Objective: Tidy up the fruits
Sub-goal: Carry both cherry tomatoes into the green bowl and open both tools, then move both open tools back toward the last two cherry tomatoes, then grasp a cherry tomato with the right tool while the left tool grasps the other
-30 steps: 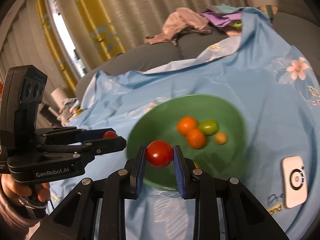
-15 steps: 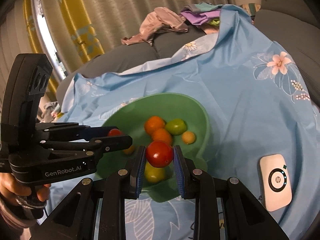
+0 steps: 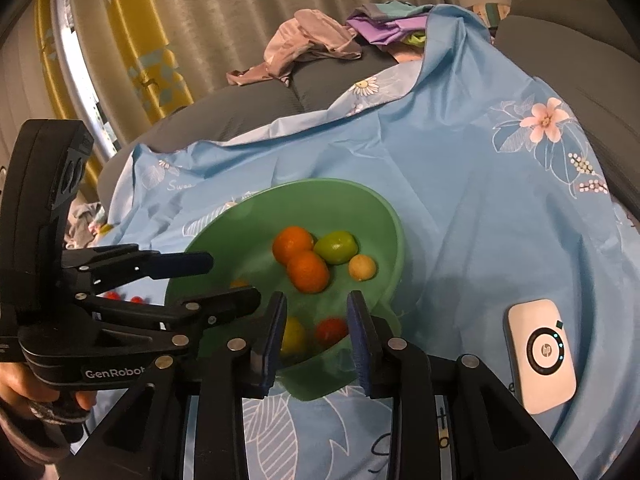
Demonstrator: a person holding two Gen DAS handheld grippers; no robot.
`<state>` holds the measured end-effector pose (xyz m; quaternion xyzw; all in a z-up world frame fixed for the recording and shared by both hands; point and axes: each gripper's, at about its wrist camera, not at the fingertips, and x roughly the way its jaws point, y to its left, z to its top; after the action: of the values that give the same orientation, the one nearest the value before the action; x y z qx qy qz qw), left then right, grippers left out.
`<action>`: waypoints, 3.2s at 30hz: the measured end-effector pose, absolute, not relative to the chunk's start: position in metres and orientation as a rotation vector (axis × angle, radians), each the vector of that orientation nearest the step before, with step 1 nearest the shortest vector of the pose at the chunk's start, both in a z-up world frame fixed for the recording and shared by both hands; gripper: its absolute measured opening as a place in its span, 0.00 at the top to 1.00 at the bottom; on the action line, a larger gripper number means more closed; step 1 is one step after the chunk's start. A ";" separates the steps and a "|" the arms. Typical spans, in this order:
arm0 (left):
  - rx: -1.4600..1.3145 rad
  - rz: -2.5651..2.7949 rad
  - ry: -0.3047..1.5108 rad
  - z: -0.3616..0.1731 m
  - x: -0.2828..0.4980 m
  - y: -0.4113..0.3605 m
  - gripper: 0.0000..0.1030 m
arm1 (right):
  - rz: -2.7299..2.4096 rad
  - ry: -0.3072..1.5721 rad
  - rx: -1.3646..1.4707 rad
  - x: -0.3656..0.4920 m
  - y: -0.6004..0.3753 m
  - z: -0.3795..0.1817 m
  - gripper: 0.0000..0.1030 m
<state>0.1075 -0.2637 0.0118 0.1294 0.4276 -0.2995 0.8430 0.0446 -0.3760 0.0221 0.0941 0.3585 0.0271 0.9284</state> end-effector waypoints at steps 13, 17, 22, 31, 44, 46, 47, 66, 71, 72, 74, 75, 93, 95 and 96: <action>0.178 -0.543 0.923 0.014 0.075 -0.200 0.32 | 0.094 0.711 0.195 0.029 -0.356 0.033 0.67; 0.167 -0.488 0.932 0.013 0.065 -0.173 0.31 | 0.116 0.716 0.172 0.026 -0.342 0.037 0.67; 0.133 -0.393 0.936 0.011 0.056 -0.133 0.31 | 0.145 0.726 0.132 0.019 -0.322 0.040 0.67; 0.102 -0.322 0.888 0.017 0.025 -0.093 0.24 | 0.224 0.742 0.075 0.014 -0.281 0.044 0.67; 0.080 -0.276 0.861 0.015 0.005 -0.053 0.24 | 0.293 0.776 -0.002 0.010 -0.232 0.046 0.67; 0.073 -0.267 0.861 0.013 0.004 -0.048 0.23 | 0.304 0.787 -0.013 0.011 -0.225 0.045 0.67; 0.068 -0.261 0.860 0.013 0.003 -0.045 0.23 | 0.308 0.790 -0.020 0.011 -0.221 0.044 0.67; 0.030 -0.187 0.853 -0.005 0.011 0.007 0.21 | 0.397 0.870 -0.126 0.036 -0.153 0.027 0.67; -0.002 -0.222 0.841 -0.011 0.017 0.021 0.21 | 0.436 0.900 -0.134 0.052 -0.136 0.015 0.67; -0.006 -0.233 0.836 -0.012 0.018 0.024 0.21 | 0.441 0.904 -0.135 0.057 -0.132 0.012 0.67; -0.006 -0.242 0.829 -0.013 0.020 0.030 0.21 | 0.455 0.912 -0.130 0.070 -0.126 0.004 0.67; -0.012 -0.250 0.830 -0.014 0.022 0.033 0.21 | 0.459 0.920 -0.123 0.078 -0.125 0.000 0.67; -0.030 -0.271 0.869 -0.023 0.069 0.059 0.21 | 0.478 1.054 -0.151 0.157 -0.099 -0.059 0.67; -0.018 -0.277 0.872 -0.024 0.076 0.058 0.22 | 0.475 1.060 -0.159 0.160 -0.098 -0.063 0.67; -0.010 -0.280 0.874 -0.024 0.080 0.058 0.22 | 0.474 1.065 -0.162 0.162 -0.097 -0.064 0.67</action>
<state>0.0798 0.0576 -0.0242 -0.0048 0.4218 -0.1350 0.8966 0.1618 -0.0971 -0.0644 -0.0764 0.5021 0.2238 0.8318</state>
